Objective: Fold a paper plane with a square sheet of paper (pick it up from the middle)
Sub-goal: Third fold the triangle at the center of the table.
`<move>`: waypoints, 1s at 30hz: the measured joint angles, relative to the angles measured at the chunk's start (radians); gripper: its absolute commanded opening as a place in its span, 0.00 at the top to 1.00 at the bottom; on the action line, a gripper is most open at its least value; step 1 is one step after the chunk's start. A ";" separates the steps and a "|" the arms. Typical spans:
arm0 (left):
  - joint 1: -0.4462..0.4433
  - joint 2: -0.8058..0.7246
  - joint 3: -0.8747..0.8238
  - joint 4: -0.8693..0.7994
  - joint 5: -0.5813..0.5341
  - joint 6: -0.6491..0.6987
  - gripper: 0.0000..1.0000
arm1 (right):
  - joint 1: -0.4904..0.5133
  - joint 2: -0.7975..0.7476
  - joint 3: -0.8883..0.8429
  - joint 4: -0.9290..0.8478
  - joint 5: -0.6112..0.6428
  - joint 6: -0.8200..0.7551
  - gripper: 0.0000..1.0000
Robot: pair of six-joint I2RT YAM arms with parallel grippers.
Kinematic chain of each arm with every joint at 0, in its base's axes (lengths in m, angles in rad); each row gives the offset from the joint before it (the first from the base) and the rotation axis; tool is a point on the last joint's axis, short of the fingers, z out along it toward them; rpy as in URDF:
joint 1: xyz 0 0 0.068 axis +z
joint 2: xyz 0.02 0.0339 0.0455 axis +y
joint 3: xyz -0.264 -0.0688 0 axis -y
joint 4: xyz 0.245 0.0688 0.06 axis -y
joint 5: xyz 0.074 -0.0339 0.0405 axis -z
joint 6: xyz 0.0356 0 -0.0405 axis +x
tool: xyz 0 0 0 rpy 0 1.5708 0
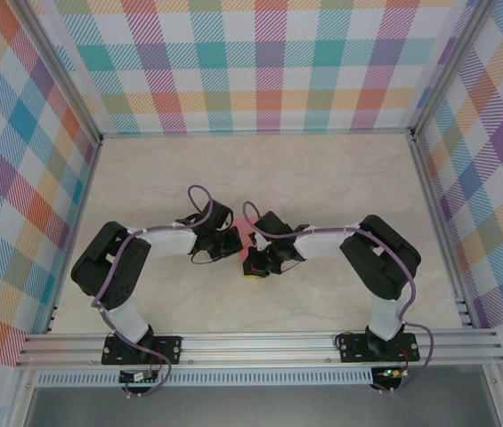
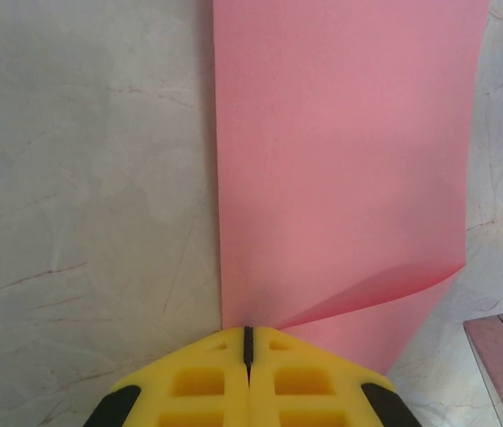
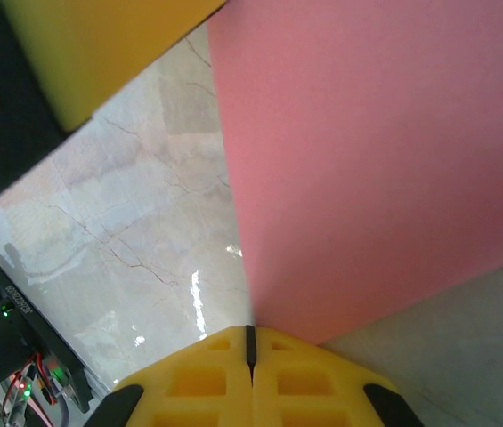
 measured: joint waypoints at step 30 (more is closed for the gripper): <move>0.000 -0.254 -0.127 -0.036 -0.048 -0.008 0.89 | -0.056 0.011 0.031 0.004 0.086 0.064 1.00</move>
